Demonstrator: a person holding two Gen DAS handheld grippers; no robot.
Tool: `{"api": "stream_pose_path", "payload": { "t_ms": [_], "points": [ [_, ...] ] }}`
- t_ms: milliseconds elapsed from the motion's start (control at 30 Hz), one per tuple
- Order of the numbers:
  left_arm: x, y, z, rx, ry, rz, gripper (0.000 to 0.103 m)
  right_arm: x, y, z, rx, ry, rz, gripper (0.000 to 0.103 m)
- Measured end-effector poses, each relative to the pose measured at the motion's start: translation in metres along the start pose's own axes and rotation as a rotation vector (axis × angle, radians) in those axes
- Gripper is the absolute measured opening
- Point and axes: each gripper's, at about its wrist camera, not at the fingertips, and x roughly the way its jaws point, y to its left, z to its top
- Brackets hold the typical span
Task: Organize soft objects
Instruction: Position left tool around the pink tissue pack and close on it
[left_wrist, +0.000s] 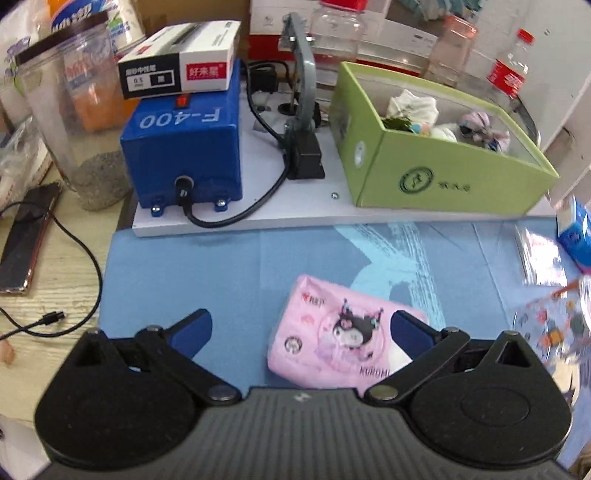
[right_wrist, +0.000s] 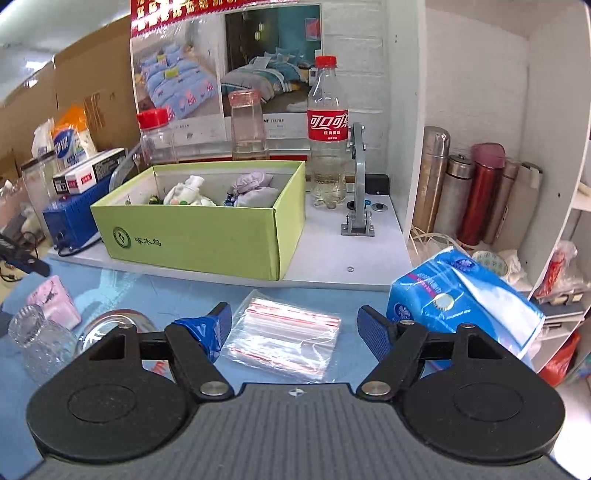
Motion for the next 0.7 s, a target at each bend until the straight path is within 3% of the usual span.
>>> {"api": "stream_pose_path", "payload": {
  "t_ms": [167,267,367,500,567,700],
  "points": [
    [0.002,0.002,-0.022,0.103,0.054,0.046,0.102,-0.002,-0.005,-0.016,0.055,-0.002,0.042,0.061],
    [0.015,0.013,-0.026,0.154,0.091,0.112,0.102,0.001,-0.004,-0.025,0.077,0.014,0.029,0.061],
    [0.023,0.018,-0.034,0.202,0.14,0.107,0.102,-0.003,-0.003,-0.028,0.072,0.016,0.033,0.061],
    [0.038,0.018,-0.031,0.185,0.13,0.139,0.102,-0.003,-0.003,-0.024,0.067,0.012,0.023,0.061],
    [0.048,0.023,-0.021,0.128,0.11,0.179,0.102,-0.001,-0.003,-0.022,0.069,0.008,0.02,0.061],
    [0.061,0.036,0.007,0.005,0.041,0.178,0.102,-0.001,-0.001,-0.02,0.054,0.009,0.03,0.061]
  ]
}}
